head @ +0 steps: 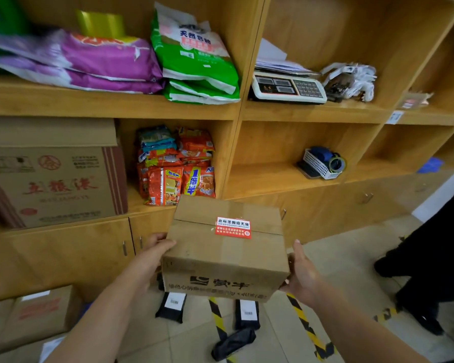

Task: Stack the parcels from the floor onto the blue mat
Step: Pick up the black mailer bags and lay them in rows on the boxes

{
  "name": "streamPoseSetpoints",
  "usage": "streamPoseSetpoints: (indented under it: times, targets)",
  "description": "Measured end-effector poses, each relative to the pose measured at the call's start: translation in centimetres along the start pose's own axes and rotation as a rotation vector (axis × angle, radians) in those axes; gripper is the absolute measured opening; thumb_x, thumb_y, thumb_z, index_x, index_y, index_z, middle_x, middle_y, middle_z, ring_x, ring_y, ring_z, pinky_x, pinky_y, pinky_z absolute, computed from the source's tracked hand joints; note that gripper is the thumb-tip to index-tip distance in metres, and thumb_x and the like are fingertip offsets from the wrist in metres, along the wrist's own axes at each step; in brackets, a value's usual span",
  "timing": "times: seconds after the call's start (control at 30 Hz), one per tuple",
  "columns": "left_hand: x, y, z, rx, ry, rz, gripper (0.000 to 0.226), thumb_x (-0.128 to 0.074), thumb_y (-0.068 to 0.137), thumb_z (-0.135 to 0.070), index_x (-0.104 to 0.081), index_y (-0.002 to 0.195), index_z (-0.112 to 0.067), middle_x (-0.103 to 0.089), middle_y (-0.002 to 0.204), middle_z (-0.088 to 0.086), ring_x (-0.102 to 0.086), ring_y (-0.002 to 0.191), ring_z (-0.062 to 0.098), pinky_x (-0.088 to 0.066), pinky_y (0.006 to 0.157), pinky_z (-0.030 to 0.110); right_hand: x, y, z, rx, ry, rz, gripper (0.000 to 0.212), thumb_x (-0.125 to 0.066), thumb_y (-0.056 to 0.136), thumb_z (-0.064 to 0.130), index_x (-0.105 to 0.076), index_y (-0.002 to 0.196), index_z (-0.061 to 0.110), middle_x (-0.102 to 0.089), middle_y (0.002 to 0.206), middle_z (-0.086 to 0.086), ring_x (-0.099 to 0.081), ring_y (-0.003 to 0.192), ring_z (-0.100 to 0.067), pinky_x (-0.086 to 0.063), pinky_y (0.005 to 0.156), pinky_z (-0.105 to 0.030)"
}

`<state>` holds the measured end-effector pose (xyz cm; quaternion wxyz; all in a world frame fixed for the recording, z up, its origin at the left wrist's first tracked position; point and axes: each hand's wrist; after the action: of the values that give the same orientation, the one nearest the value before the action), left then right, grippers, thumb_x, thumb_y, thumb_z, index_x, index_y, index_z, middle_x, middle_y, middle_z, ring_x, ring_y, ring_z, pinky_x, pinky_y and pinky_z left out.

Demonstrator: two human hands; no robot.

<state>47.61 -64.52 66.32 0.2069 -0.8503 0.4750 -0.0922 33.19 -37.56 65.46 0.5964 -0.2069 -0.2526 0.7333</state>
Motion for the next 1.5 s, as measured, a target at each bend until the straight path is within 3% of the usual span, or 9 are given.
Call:
streamPoseSetpoints:
  times: [0.23, 0.33, 0.47, 0.57, 0.7, 0.8, 1.03, 1.37, 1.5]
  targets:
    - [-4.2, -6.5, 2.9, -0.069, 0.137, 0.054, 0.077, -0.054, 0.083, 0.009, -0.031, 0.143, -0.033, -0.047, 0.131, 0.009, -0.05, 0.111, 0.026, -0.043, 0.093, 0.041, 8.0, -4.6, -1.8, 0.025, -0.009, 0.01, 0.062, -0.024, 0.092, 0.066, -0.054, 0.124, 0.022, -0.067, 0.109, -0.015, -0.062, 0.1, -0.031, -0.053, 0.078, -0.043]
    - [-5.9, -9.2, 4.4, -0.04, 0.22, 0.106, 0.092, -0.057, 0.078, 0.013, -0.025, 0.144, -0.044, -0.043, 0.135, 0.004, -0.051, 0.109, 0.022, -0.048, 0.088, 0.039, 10.9, -6.4, -2.9, 0.038, -0.016, 0.067, 0.065, -0.018, 0.091, 0.07, -0.052, 0.126, 0.026, -0.066, 0.113, -0.012, -0.061, 0.105, -0.029, -0.051, 0.08, -0.042]
    - [-7.8, -13.2, 5.8, -0.108, 0.159, -0.003, 0.071, -0.052, 0.078, 0.017, -0.038, 0.135, -0.023, -0.053, 0.125, 0.003, -0.051, 0.104, 0.018, -0.045, 0.074, 0.029, 13.1, -8.3, -4.4, 0.0, 0.024, 0.109, 0.074, -0.02, 0.089, 0.072, -0.055, 0.123, 0.015, -0.067, 0.106, -0.013, -0.063, 0.099, -0.029, -0.051, 0.079, -0.041]
    - [-8.1, -16.1, 6.5, -0.108, 0.027, -0.016, 0.051, -0.059, 0.083, 0.008, -0.041, 0.121, -0.021, -0.053, 0.107, -0.004, -0.053, 0.097, 0.017, -0.048, 0.084, 0.037, 13.6, -9.5, -5.7, -0.018, 0.029, 0.138, 0.068, -0.029, 0.088, 0.072, -0.06, 0.115, 0.017, -0.068, 0.107, -0.012, -0.061, 0.103, -0.028, -0.05, 0.087, -0.045]
    - [-6.6, -18.7, 7.9, -0.099, -0.01, -0.053, 0.05, -0.065, 0.086, -0.025, -0.039, 0.129, -0.028, -0.047, 0.127, 0.001, -0.05, 0.111, 0.021, -0.044, 0.098, 0.046, 13.3, -10.8, -7.4, -0.011, -0.012, 0.213, 0.049, -0.044, 0.09, 0.06, -0.065, 0.11, 0.021, -0.07, 0.11, -0.01, -0.059, 0.109, -0.028, -0.043, 0.1, -0.05]
    - [-5.4, -20.1, 9.0, -0.086, 0.018, -0.089, 0.055, -0.056, 0.09, -0.039, -0.037, 0.14, -0.026, -0.044, 0.136, 0.001, -0.044, 0.122, 0.022, -0.04, 0.104, 0.044, 12.6, -11.9, -8.3, 0.012, -0.008, 0.239, 0.035, -0.052, 0.093, 0.038, -0.06, 0.117, 0.015, -0.071, 0.107, -0.01, -0.061, 0.097, -0.027, -0.045, 0.091, -0.043]
    - [-1.4, -22.9, 10.7, -0.085, 0.034, -0.126, 0.052, -0.063, 0.088, -0.018, -0.042, 0.135, -0.024, -0.049, 0.13, 0.002, -0.049, 0.114, 0.021, -0.042, 0.101, 0.043, 9.1, -14.0, -10.1, 0.031, -0.053, 0.29, 0.034, -0.051, 0.09, 0.018, -0.054, 0.123, 0.009, -0.071, 0.107, -0.014, -0.066, 0.086, -0.025, -0.05, 0.067, -0.034]
    - [12.9, -29.6, 13.4, -0.112, 0.02, -0.236, 0.053, -0.062, 0.084, 0.002, -0.043, 0.125, -0.026, -0.053, 0.106, -0.01, -0.051, 0.098, 0.009, -0.043, 0.084, 0.032, -5.2, -19.2, -14.5, 0.062, -0.221, 0.37, 0.019, -0.051, 0.086, 0.002, -0.05, 0.103, 0.009, -0.061, 0.105, -0.021, -0.059, 0.095, -0.033, -0.05, 0.07, -0.039]
    - [21.5, -31.9, 15.5, -0.069, 0.053, -0.245, 0.067, -0.065, 0.079, 0.006, -0.038, 0.129, -0.031, -0.05, 0.114, -0.008, -0.049, 0.106, 0.014, -0.045, 0.083, 0.031, -13.2, -22.1, -18.0, 0.075, -0.311, 0.385, 0.019, -0.057, 0.087, 0.008, -0.051, 0.105, 0.012, -0.062, 0.112, -0.019, -0.058, 0.107, -0.035, -0.048, 0.092, -0.05]
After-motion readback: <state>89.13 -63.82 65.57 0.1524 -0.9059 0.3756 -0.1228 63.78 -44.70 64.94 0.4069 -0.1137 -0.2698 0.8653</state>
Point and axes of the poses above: each hand's wrist, its own y-axis towards the middle knuckle, its own x-axis out of the back of the hand, z = x × y
